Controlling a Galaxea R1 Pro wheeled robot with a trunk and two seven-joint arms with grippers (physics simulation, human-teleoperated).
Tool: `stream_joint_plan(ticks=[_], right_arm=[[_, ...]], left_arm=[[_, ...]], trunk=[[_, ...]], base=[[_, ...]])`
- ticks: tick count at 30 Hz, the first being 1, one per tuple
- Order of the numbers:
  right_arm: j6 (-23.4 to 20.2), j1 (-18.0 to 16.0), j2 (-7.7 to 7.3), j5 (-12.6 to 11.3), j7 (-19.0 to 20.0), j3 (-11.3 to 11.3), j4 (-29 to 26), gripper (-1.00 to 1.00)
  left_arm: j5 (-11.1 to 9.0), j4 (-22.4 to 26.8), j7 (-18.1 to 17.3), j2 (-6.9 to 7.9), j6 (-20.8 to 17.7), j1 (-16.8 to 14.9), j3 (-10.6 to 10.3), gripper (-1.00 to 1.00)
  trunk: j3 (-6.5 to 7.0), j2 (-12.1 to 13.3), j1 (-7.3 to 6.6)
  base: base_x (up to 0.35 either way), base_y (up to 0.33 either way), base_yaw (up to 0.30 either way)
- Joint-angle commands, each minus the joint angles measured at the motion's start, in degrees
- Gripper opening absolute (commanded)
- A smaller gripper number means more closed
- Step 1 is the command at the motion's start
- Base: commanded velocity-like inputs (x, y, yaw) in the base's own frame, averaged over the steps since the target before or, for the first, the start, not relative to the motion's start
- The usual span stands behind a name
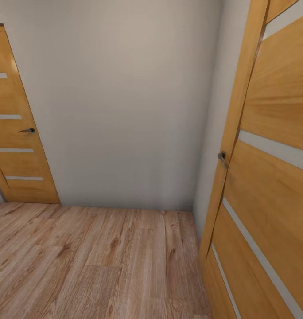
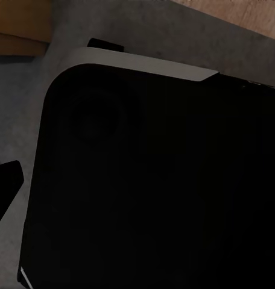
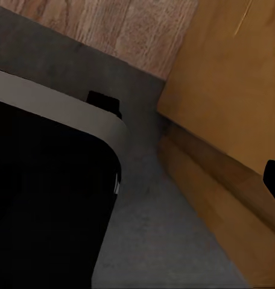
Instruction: Move the two storage containers from the living room to the garage. In the garage, place one container on the floor and stack the other container on top of it (either order is fine).
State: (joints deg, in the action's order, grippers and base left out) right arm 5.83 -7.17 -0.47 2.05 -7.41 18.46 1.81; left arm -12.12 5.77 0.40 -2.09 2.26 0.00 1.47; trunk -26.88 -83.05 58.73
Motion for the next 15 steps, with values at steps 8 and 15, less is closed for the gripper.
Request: stream_joint_plan(ticks=[8, 15], right_arm=[[0.66, 0.13, -0.21, 0.23, 0.27, 0.18, 0.2, 1.0], [0.3, 0.14, -0.21, 0.35, 0.49, 0.28, 0.08, 1.0]], left_arm=[[-0.25, 0.11, 0.04, -0.02, 0.11, 0.0, 0.11, 1.0], [-0.27, 0.08, 0.04, -0.02, 0.11, 0.0, 0.11, 1.0]], trunk=[[-0.05, -0.03, 0.0], [-0.05, -0.03, 0.0]], base=[[0.0, 0.0, 0.0], [0.0, 0.0, 0.0]])
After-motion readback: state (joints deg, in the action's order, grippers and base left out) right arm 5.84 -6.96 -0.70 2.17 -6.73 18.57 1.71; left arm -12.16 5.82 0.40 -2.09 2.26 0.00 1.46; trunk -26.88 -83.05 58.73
